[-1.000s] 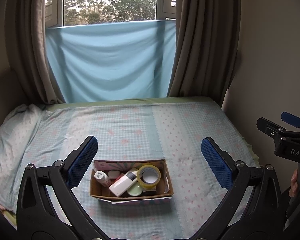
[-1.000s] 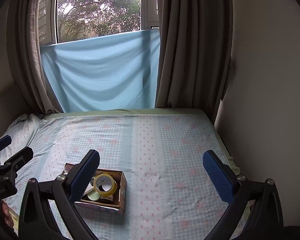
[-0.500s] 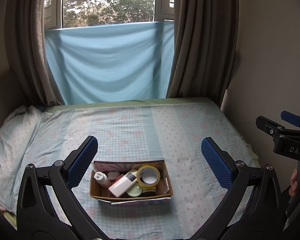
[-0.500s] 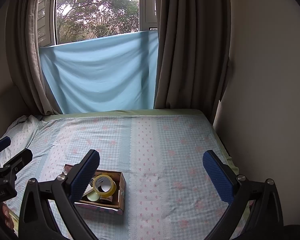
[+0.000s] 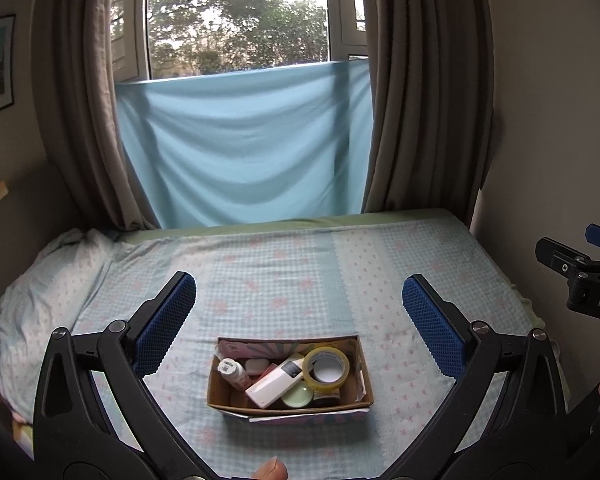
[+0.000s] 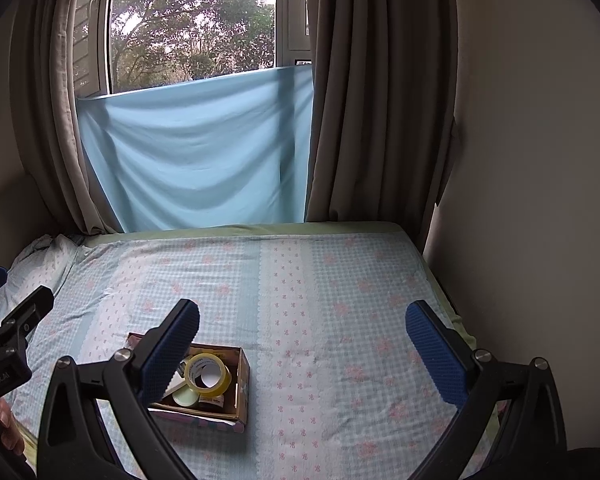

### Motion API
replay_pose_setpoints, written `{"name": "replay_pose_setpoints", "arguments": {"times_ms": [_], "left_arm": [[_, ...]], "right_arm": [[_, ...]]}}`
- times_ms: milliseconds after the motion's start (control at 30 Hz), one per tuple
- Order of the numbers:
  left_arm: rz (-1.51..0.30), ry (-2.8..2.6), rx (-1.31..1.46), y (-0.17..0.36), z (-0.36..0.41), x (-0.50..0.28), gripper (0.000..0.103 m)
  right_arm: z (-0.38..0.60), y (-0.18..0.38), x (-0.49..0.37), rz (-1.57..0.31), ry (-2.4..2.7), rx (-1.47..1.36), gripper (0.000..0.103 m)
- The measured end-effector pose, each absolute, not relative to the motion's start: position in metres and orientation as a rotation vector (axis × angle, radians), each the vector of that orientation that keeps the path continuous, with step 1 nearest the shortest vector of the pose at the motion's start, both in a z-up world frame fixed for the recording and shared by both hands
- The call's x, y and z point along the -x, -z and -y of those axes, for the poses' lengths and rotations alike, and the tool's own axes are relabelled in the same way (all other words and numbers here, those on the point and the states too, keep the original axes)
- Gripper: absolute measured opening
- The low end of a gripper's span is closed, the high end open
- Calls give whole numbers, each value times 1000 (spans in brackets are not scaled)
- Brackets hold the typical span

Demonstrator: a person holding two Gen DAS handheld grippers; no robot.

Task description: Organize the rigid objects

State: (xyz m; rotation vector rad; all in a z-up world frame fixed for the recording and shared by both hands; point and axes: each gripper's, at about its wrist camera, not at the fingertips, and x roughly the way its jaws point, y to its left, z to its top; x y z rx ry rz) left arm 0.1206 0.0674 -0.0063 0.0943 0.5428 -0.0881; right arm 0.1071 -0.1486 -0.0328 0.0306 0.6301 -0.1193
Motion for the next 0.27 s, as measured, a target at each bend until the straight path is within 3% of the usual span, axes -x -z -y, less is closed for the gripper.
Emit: {"name": "replay_pose_setpoints", "arguments": {"times_ms": [267], "left_arm": [[-543,132,-50,9,-72,-121,103]], "right_arm": [[149,34,-109,-633,124,-33,103]]}}
